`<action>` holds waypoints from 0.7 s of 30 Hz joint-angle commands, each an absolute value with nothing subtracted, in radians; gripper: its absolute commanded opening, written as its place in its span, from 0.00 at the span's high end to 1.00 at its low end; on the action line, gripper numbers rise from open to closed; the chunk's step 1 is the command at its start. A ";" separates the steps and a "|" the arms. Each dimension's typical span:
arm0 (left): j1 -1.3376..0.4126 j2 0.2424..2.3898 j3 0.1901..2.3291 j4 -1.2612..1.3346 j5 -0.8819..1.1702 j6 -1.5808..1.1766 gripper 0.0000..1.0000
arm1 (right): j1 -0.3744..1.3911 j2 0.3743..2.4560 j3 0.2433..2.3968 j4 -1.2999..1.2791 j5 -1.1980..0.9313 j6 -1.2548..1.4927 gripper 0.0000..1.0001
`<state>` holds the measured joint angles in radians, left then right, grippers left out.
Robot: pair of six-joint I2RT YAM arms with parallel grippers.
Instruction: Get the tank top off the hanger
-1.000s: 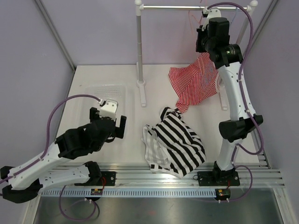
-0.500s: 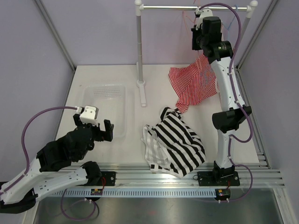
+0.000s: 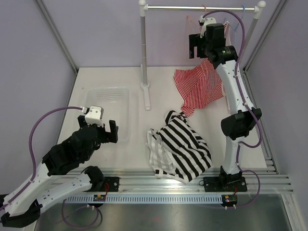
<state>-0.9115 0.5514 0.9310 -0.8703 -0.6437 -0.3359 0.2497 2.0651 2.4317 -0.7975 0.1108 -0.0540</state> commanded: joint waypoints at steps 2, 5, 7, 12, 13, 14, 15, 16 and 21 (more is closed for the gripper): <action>-0.853 0.540 0.919 -0.802 -0.581 -0.311 0.01 | 0.244 1.930 2.393 -0.749 0.095 -0.057 0.00; -0.809 0.540 0.914 -0.785 -0.546 -0.308 0.01 | 0.244 1.889 2.364 -0.773 0.091 -0.040 0.00; -0.793 0.538 0.913 -0.773 -0.523 -0.304 0.01 | 0.245 1.824 2.289 -0.770 0.060 -0.028 0.00; -0.727 0.538 0.908 -0.756 -0.482 -0.301 0.01 | 0.244 1.652 2.123 -0.747 0.009 0.023 0.01; -0.713 0.538 0.907 -0.753 -0.477 -0.299 0.01 | 0.245 1.628 2.068 -0.746 0.009 0.032 0.01; -0.707 0.537 0.907 -0.749 -0.473 -0.299 0.01 | 0.245 1.576 2.036 -0.735 0.011 0.037 0.01; -0.703 0.537 0.905 -0.747 -0.465 -0.299 0.01 | 0.245 1.548 2.007 -0.730 0.017 0.047 0.01; -0.696 0.537 0.904 -0.746 -0.463 -0.298 0.01 | 0.244 1.520 1.950 -0.724 0.020 0.049 0.01; -0.681 0.531 0.907 -0.749 -0.497 -0.311 0.01 | 0.245 1.364 1.855 -0.755 0.005 0.101 0.01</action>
